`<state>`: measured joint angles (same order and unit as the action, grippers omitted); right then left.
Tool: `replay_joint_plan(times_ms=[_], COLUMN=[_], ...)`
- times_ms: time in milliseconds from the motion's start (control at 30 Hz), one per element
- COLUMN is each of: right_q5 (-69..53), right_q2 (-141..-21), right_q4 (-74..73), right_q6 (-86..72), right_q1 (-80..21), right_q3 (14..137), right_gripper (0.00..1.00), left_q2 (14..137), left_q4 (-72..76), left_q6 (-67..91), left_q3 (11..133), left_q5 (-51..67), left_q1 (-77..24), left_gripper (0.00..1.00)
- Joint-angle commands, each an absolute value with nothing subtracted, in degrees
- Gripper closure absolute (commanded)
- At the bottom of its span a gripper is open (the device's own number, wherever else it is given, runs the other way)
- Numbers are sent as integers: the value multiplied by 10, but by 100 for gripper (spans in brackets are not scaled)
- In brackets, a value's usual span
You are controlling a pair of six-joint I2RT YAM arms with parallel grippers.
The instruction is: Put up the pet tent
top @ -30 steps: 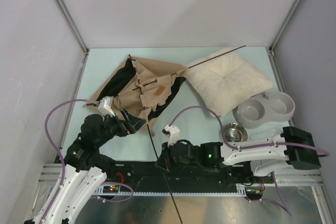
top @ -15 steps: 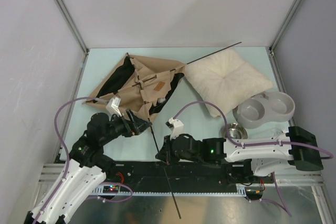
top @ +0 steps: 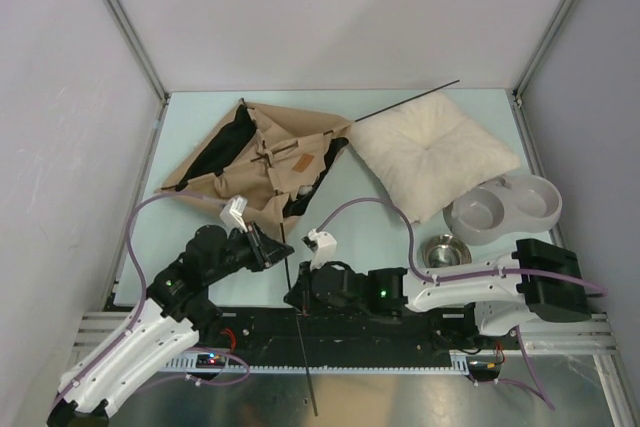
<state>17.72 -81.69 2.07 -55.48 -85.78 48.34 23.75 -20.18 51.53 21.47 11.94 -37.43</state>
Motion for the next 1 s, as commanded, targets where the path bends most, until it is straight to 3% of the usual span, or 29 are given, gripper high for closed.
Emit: replay_joint_plan(times_ms=[0,67,167,233,367,467,767,967], right_q5=[198,194,186,184,183,188,224,244], right_q2=[-840,-843,-838,-835,-827,-821,-826,-809], right_q4=[73,66,59,53,35,17,8,12], right_q6=[-542,-541,-536,-532,-532,-543,-597,-628], right_q1=[-862,-863,-864,-868,-885,-905,-985,-1036], right_q3=[521,527,529,529,528,523,490,454], right_gripper=[100,100,100,88,47,37,40,58], left_q2=[244,248,257,264,271,281,296,297], left_q4=[-151,-147,-139,-138,-135,-135,-133,-134], left_q6=[538,541,547,550,560,573,580,575], left_q3=[207,206,210,218,232,242,255,265], left_q5=[105,96,82,74,50,41,17,10], left_q1=[-395,-397,-398,-398,-399,-400,-405,-405], left_gripper=[89,97,99,100,100,100,100,100])
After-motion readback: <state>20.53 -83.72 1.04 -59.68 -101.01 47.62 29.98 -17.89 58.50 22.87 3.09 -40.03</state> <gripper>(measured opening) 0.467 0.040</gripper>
